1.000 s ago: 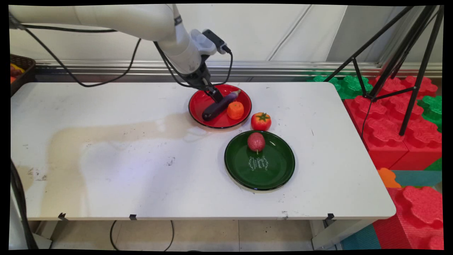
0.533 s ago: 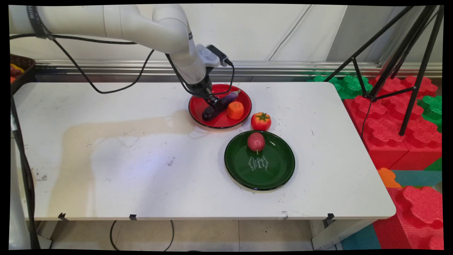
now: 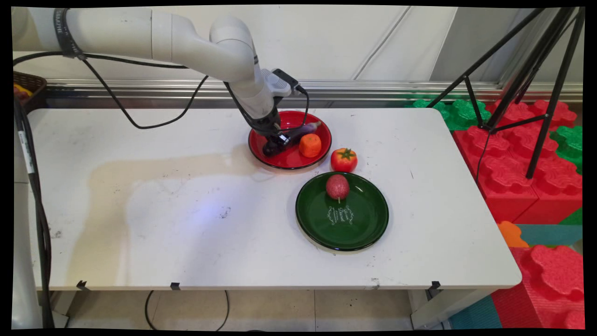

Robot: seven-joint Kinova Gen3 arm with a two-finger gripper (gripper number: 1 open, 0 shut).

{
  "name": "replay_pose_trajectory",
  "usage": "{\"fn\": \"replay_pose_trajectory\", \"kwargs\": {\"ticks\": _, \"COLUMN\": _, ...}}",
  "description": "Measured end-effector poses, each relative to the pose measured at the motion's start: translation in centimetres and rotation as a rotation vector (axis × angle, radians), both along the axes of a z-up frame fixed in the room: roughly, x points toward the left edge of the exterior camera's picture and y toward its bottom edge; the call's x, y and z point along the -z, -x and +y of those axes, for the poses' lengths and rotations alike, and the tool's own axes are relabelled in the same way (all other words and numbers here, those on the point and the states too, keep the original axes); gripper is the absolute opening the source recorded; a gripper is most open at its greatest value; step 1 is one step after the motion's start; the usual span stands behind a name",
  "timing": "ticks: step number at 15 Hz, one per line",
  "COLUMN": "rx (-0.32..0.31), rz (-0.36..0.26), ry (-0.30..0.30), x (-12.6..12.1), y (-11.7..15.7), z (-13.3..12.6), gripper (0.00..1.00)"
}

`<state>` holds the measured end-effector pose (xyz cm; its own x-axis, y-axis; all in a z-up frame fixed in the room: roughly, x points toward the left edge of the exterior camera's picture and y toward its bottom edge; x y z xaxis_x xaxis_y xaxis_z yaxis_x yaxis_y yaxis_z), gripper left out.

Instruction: Pick up the eggplant from the red plate, then place the picked object on the green plate

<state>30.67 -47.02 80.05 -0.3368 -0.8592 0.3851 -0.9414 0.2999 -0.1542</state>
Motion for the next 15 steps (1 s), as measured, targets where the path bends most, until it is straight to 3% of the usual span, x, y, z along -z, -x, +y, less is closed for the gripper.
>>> {"fn": "replay_pose_trajectory", "kwargs": {"ticks": 7, "rx": -0.068, "rz": 0.012, "ry": 0.041, "x": -0.9, "y": -0.2, "z": 2.0, "gripper": 0.00}}
{"fn": "replay_pose_trajectory", "kwargs": {"ticks": 15, "rx": -0.081, "rz": -0.047, "ry": 0.142, "x": -7.4, "y": 2.6, "z": 5.6, "gripper": 0.00}}
